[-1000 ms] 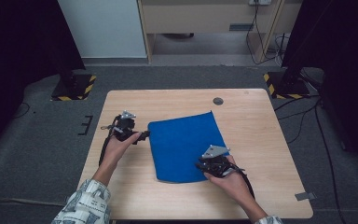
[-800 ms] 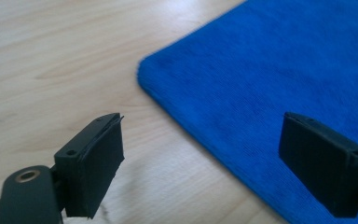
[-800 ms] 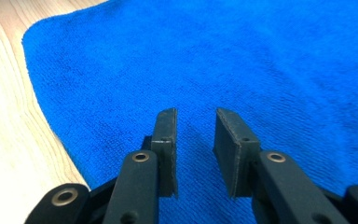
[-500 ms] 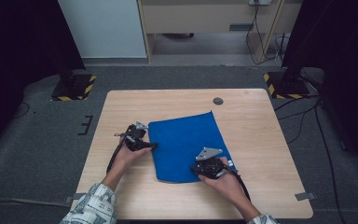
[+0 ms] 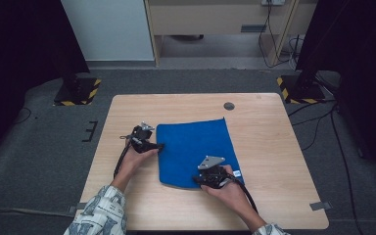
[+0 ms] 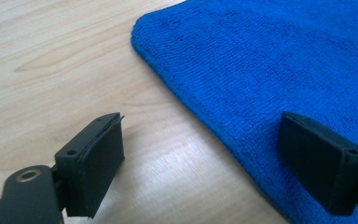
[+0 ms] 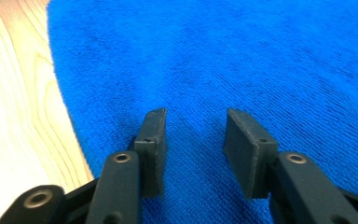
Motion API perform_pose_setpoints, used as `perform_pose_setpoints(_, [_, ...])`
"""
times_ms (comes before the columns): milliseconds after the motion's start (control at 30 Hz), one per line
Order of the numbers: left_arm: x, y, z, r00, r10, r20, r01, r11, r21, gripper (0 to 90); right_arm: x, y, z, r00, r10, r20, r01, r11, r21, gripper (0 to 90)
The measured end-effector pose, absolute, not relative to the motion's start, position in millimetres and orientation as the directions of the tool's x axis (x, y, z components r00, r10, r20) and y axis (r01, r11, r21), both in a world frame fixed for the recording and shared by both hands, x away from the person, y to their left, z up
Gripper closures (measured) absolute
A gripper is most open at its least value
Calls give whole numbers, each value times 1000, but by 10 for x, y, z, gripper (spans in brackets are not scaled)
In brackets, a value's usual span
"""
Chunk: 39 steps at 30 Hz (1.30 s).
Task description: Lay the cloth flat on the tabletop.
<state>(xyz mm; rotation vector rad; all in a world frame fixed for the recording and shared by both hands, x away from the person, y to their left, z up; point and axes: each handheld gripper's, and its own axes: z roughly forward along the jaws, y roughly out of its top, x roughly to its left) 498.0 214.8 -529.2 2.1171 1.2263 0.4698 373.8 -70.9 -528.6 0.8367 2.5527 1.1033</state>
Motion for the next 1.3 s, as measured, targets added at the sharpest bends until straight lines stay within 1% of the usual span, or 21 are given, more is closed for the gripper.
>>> perform_pose_setpoints(67, [4960, 2154, -5255, 497, 867, -33, 639, -339, 690, 149, 3723, -663, -5248, -815, 579, 7, 394, 546, 740, 588])
perform_pose_setpoints(267, [4720, 2234, -5089, 497, 867, -23, 608, -329, 722, 160, 3615, -491, -5135, -851, 526, 8, 344, 546, 764, 692])
perform_pose_setpoints(333, [4617, 2283, -5042, 501, 865, -15, 596, -332, 731, 165, 3576, -420, -5122, -862, 507, 9, 331, 549, 768, 701])
perform_pose_setpoints(433, [4489, 2355, -5007, 497, 867, -35, 585, -305, 751, 168, 3528, -308, -5108, -878, 478, 14, 313, 553, 772, 684])
perform_pose_setpoints(533, [4398, 2406, -5021, 490, 870, -62, 592, -280, 756, 170, 3489, -194, -5105, -891, 453, 26, 304, 553, 776, 597])
perform_pose_setpoints(633, [4363, 2406, -5019, 498, 865, -64, 589, -283, 757, 167, 3484, -95, -5148, -899, 438, 16, 294, 576, 763, 581])
perform_pose_setpoints(700, [4354, 2407, -4996, 496, 866, -71, 586, -273, 763, 167, 3499, -49, -5188, -902, 432, 2, 288, 597, 748, 620])
perform_pose_setpoints(733, [4351, 2405, -4988, 497, 865, -69, 582, -273, 766, 167, 3510, -35, -5203, -902, 431, 3, 289, 599, 746, 663])
perform_pose_setpoints(833, [4334, 2384, -4980, 499, 863, -75, 578, -267, 771, 168, 3563, -28, -5225, -898, 440, 5, 300, 604, 738, 831])
perform_pose_setpoints(867, [4326, 2375, -4978, 504, 861, -76, 576, -269, 772, 168, 3580, -39, -5219, -899, 438, 23, 307, 591, 746, 869])
perform_pose_setpoints(933, [4311, 2353, -4970, 512, 856, -75, 572, -274, 773, 168, 3626, -70, -5198, -891, 451, 46, 326, 567, 757, 885])
perform_pose_setpoints(1033, [4287, 2321, -4956, 518, 853, -67, 569, -285, 771, 169, 3766, -167, -5159, -855, 504, 124, 400, 487, 777, 887])
perform_pose_setpoints(1133, [4267, 2286, -4952, 524, 849, -71, 568, -286, 772, 171, 3978, -293, -5176, -794, 575, 196, 494, 423, 760, 872])
perform_pose_setpoints(1200, [4260, 2256, -4960, 532, 844, -71, 569, -294, 768, 172, 4098, -357, -5216, -766, 606, 216, 534, 411, 739, 795])
perform_pose_setpoints(1300, [4242, 2193, -4986, 551, 832, -65, 571, -319, 757, 175, 4172, -405, -5241, -749, 630, 207, 548, 413, 727, 714])
